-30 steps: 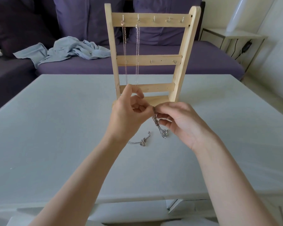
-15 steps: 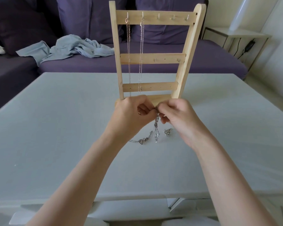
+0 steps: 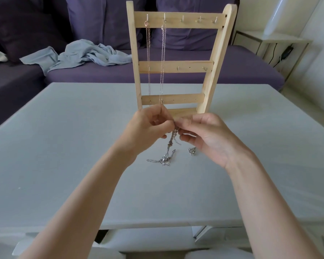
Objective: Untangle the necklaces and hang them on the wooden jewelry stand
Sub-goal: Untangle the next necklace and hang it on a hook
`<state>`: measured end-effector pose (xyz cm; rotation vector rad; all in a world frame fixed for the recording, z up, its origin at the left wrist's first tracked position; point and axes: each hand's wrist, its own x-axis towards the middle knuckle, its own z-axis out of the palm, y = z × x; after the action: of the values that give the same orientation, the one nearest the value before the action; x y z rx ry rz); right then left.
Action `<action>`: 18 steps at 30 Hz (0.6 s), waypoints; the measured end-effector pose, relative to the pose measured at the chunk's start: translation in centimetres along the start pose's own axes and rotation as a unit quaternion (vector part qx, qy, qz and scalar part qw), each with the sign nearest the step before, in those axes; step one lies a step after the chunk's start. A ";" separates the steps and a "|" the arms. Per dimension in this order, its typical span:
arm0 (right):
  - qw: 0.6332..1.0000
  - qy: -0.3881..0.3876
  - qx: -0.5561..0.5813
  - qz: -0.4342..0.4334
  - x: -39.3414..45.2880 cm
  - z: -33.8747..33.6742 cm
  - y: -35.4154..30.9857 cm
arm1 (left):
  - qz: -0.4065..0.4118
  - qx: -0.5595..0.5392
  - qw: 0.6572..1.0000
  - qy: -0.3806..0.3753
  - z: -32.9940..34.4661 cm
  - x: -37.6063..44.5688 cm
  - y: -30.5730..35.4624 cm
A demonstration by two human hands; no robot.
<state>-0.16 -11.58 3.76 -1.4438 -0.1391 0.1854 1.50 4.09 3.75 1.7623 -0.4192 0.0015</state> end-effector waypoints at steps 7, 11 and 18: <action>0.999 -0.026 -0.009 0.020 0.0 0.1 0.1 | -0.012 -0.010 0.998 -0.053 -0.6 -0.4 -0.1; 1.000 0.011 -0.011 -0.008 0.5 0.8 0.6 | -0.085 -0.075 0.993 -0.025 0.0 -0.3 -0.4; 0.980 0.130 -0.123 -0.084 0.9 1.3 1.2 | -0.223 -0.231 0.946 0.044 2.2 -0.1 -0.6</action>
<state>0.38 -9.99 2.69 -1.6802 -0.0707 -0.1641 1.10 2.10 2.61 1.3507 0.0550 -0.3153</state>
